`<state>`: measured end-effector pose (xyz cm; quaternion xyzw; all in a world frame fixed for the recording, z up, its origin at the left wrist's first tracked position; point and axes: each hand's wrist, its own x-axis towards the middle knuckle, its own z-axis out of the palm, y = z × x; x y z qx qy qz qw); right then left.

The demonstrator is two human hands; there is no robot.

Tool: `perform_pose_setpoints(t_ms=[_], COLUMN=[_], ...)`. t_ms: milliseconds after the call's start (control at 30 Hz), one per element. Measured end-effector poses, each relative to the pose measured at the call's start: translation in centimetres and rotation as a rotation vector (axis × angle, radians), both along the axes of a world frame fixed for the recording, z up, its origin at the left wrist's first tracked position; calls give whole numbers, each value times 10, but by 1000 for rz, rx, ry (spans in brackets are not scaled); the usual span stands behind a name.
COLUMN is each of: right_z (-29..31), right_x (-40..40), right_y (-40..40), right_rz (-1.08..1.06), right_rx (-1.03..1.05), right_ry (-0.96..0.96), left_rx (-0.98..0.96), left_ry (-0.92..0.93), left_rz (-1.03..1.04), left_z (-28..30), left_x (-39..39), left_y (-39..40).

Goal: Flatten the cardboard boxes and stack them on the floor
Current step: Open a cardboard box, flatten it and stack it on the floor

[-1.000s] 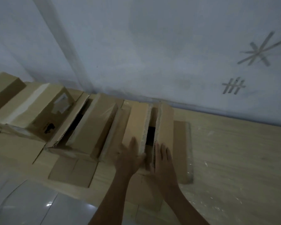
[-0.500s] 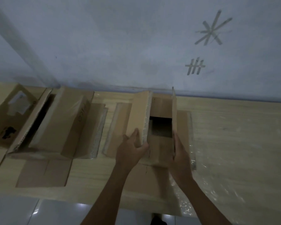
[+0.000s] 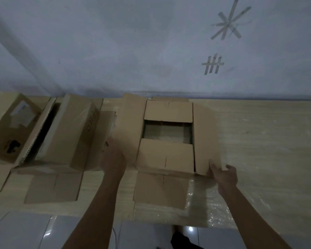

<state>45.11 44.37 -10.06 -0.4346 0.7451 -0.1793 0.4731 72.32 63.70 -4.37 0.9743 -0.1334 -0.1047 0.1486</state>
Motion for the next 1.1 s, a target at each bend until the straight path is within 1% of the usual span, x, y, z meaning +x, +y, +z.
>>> perform_pose_setpoints(t_ms=[33,67,100,167,200,233,267,300,367,433,467,533,600,633,700,833,967,1033,1100], right_z=[10,23,33,50,57,62,64,66,69,64,61,53,48,43,34,38,66,84,100], right_x=[1,3,5,17,27,40,55,74,115,154,172,199,213,217,214,207,205,199,191], right_y=[-4,-8,-15,-27,-34,-42,-53,-64,-82,-92,-93,-91,-86,-86,-88,-99,-110,-115,-120], right_rz=[69,119,166,278,350,421,506,622,934,1264,1386,1523,1551,1560,1589,1621,1616,1599,1573], right_rx=[-64,-143,-238,-470,-583,-673,-731,-766,-759,-731,-719,-752,-816,-822,-789,-818,-818,-851,-898], right_ry=[118,191,220,224,223,202,169,149,183,322,418,603,707,719,681,626,503,504,542], left_rx=[98,162,143,-70,-162,-202,-200,-167,-58,51,85,112,53,-3,-138,-335,-421,-429,-449], left_ry=[-33,-112,-196,-306,-307,-283,-255,-220,-158,-129,-123,-106,-68,-58,-81,-275,-376,-412,-415], left_rz=[-27,-85,-184,-466,-612,-751,-859,-924,-983,-1022,-1046,-1068,-1041,-1019,-977,-904,-942,-965,-939], left_z=[-7,-13,-17,-25,-27,-27,-28,-29,-36,-42,-44,-49,-49,-47,-40,-17,5,14,24], left_x=[5,10,13,11,4,-5,-12,-20,-25,-25,-25,-24,-26,-28,-33,-48,-60,-62,-61], left_y=[0,0,-4,-21,-32,-43,-53,-62,-75,-84,-87,-90,-88,-87,-82,-62,-38,-24,-10])
